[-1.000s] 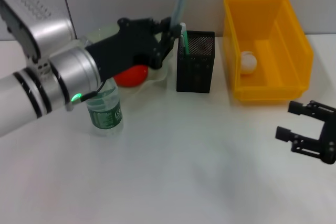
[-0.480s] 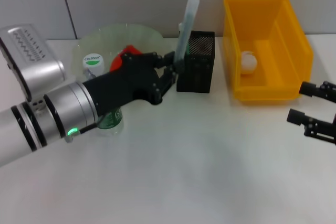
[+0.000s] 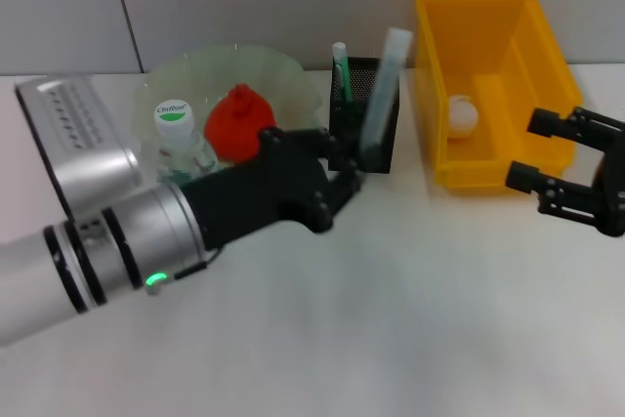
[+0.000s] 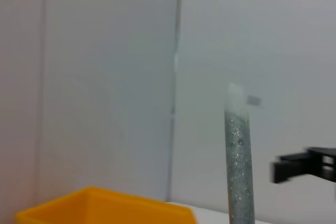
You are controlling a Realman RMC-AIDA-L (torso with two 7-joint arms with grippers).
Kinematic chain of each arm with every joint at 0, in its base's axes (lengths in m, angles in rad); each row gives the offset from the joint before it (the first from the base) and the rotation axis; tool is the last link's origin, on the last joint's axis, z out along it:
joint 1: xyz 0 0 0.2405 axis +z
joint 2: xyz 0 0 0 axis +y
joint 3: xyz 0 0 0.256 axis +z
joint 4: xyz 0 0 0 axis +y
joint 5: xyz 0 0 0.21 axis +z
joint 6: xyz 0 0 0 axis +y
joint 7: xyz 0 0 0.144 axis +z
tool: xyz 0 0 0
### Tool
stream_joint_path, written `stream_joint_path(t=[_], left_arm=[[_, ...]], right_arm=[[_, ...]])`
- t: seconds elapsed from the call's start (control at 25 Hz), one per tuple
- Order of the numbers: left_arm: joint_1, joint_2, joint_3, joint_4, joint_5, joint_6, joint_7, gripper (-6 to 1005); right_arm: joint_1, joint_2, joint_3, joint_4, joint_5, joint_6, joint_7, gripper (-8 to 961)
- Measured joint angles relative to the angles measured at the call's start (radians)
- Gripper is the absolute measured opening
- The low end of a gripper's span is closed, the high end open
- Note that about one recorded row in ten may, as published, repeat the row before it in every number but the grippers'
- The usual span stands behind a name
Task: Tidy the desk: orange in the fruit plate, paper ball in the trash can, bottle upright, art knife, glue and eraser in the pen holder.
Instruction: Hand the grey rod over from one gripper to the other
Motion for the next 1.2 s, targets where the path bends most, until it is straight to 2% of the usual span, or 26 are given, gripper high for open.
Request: stream_joint_path(t=[0.48, 1.2], left_arm=[[-0.035, -0.003, 0.074, -0.103, -0.120, 0.000, 0.127, 170], [-0.044, -0.005, 0.113, -0.110, -0.134, 0.005, 0.154, 169]], right_arm=[[0.084, 0.002, -0.001, -0.056, 0.001, -0.006, -0.010, 737], [0.153, 0.005, -0.002, -0.158, 0.054, -0.011, -0.055, 738]])
